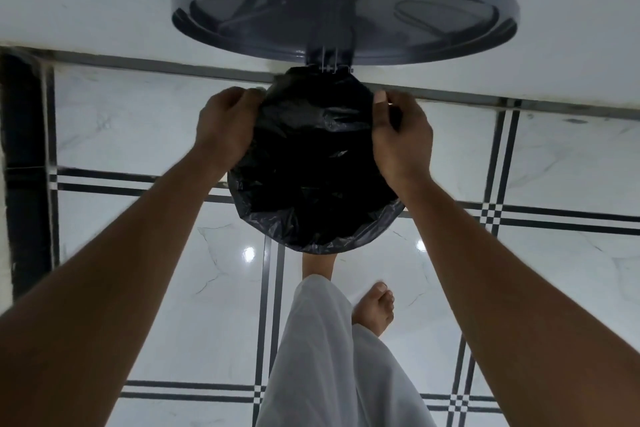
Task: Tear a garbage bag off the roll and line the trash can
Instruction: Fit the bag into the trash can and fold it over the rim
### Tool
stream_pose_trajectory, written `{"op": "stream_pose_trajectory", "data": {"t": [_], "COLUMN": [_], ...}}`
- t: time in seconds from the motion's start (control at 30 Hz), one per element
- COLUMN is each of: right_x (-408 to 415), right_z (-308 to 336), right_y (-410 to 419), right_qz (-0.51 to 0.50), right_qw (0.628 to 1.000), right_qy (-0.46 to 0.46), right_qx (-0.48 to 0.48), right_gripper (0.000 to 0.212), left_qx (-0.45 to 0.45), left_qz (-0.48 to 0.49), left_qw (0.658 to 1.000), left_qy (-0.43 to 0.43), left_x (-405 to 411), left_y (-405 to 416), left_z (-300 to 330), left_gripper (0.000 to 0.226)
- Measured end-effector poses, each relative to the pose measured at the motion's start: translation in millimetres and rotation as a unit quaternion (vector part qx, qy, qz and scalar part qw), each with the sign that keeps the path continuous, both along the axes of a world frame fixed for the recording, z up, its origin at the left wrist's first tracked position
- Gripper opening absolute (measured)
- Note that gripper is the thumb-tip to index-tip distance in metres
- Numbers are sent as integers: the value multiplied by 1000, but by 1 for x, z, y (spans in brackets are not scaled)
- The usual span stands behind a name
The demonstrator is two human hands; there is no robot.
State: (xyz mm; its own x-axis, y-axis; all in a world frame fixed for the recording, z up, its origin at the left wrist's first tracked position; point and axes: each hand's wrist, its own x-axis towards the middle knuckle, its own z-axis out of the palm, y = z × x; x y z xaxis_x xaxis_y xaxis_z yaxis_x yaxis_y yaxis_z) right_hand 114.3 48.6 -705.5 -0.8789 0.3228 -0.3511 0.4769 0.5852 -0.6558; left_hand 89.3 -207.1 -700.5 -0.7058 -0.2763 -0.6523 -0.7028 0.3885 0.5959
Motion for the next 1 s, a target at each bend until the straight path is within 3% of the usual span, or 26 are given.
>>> {"op": "stream_pose_trajectory", "data": {"t": [0.13, 0.33, 0.5, 0.67, 0.8, 1.0], "right_x": [-9, -18, -22, -31, -40, -44], "right_z": [-18, -17, -19, -13, -12, -10], "right_y": [-2, -2, 4, 13, 14, 20], "right_qz": [25, 39, 20, 60, 80, 47], "right_qw": [997, 991, 997, 988, 981, 979], "right_qy": [-34, -69, -67, -143, -179, -190], "right_qx": [69, 104, 23, 10, 5, -61], "right_gripper": [48, 45, 31, 51, 59, 49], "left_qx": [-66, -55, -69, -44, -22, 46], "left_qz": [-83, -95, -135, -177, -169, -118], "left_qw": [994, 993, 988, 982, 982, 986], "left_qy": [7, -41, -32, -57, -78, -110], "left_x": [-1, -12, -25, -25, -29, -31], "left_y": [17, 16, 2, 2, 1, -12], "left_z": [-8, -8, -4, 0, -4, -4], "left_gripper": [60, 75, 63, 81, 80, 74]}}
